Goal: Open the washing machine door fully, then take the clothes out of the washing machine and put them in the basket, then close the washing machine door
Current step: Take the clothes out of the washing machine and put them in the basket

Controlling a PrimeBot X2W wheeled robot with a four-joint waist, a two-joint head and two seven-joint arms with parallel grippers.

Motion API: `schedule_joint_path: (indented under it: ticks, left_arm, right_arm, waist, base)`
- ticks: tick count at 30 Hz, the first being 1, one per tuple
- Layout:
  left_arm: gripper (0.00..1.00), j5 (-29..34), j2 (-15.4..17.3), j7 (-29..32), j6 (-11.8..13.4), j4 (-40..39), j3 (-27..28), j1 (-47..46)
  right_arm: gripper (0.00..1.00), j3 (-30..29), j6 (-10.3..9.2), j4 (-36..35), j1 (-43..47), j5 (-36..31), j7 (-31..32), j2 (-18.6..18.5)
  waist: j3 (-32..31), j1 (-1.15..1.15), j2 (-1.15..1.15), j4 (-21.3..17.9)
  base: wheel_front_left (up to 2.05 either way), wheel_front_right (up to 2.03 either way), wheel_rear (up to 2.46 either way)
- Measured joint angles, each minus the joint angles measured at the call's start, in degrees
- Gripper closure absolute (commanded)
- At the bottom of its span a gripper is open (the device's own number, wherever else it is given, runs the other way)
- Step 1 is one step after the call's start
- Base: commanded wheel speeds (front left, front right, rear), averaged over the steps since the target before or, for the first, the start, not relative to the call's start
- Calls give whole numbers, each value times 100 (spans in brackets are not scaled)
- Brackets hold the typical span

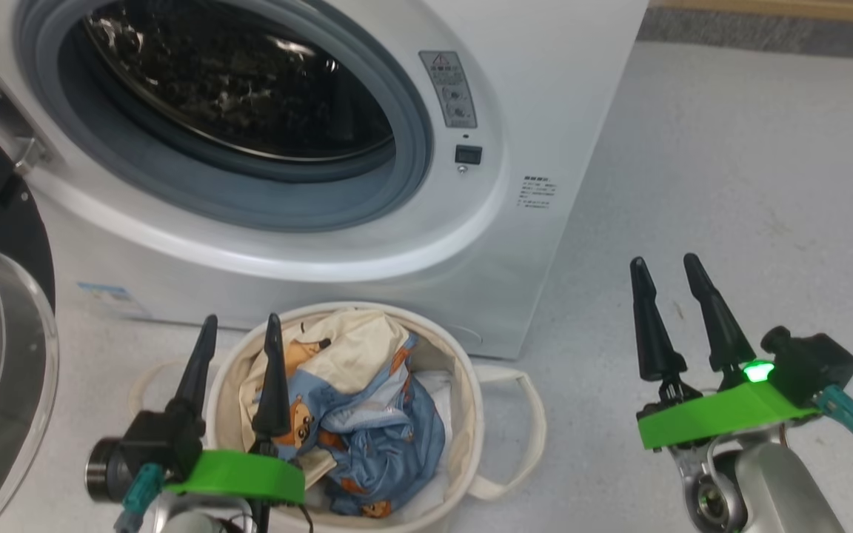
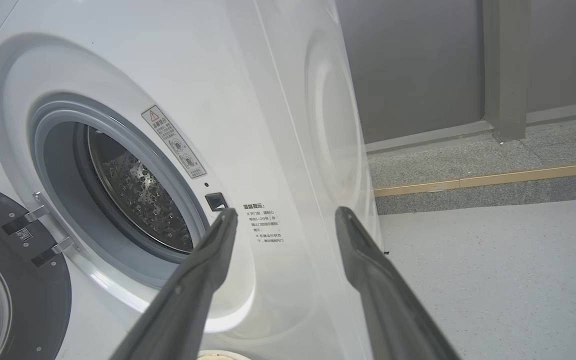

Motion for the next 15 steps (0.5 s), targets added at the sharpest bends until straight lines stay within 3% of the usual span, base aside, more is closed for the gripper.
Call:
schedule_joint_path:
  ticks: [15]
  left_arm:
    - [0,52,3,1,-14,18,-19,144]
  right_arm:
    - [0,33,0,56,115,88,0,0]
  waist:
    - [-248,0,0,-88]
  base:
    - [0,0,0]
